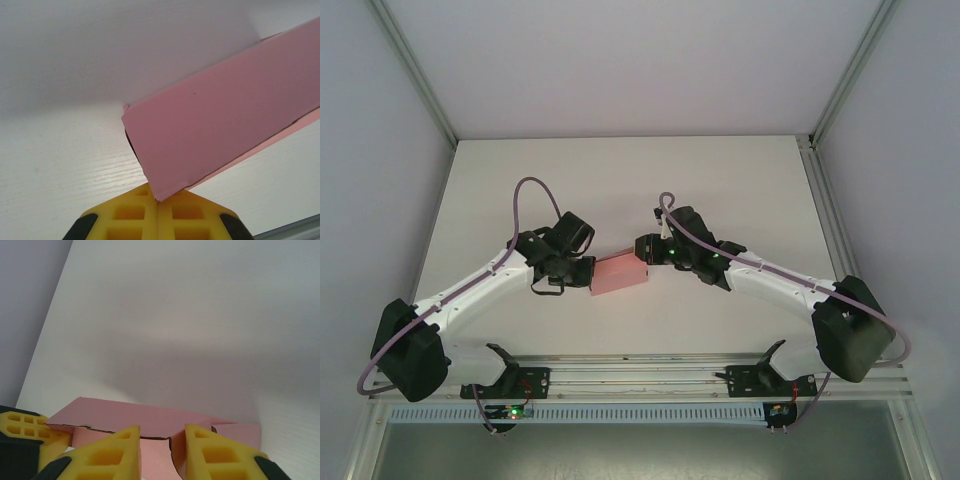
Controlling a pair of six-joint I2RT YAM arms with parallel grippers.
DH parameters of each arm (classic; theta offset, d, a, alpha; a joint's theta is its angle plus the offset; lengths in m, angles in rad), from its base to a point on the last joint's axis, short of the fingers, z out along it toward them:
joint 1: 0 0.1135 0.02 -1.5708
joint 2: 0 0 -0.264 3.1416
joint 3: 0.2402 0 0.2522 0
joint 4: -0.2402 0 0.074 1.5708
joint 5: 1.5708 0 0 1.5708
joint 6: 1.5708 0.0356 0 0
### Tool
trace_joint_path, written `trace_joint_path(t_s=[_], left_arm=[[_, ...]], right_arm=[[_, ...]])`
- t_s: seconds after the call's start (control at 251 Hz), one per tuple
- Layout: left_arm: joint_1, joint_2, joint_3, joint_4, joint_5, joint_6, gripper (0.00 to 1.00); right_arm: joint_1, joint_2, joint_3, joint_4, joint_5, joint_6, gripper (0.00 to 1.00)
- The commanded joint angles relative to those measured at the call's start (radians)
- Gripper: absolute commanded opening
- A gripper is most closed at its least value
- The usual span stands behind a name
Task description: Assemble paper box
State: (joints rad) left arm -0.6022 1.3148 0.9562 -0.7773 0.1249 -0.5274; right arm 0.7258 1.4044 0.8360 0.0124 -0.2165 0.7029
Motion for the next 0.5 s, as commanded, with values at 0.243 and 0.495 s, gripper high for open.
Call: trace_joint_path(t_s=[0.243,0.495], left_arm=[[-0.01,0.078,-0.055,-0.048,-0.012,0.013,0.0],[-0.01,0.066,-0.06,-0.043,-0.012,0.01,0.0]], right_arm=[[0.021,0.067,-0.043,-0.072,-0.183,0.091,0.15],[-0.024,0.08,-0.069,0.096,-0.313,0.19,0.16]])
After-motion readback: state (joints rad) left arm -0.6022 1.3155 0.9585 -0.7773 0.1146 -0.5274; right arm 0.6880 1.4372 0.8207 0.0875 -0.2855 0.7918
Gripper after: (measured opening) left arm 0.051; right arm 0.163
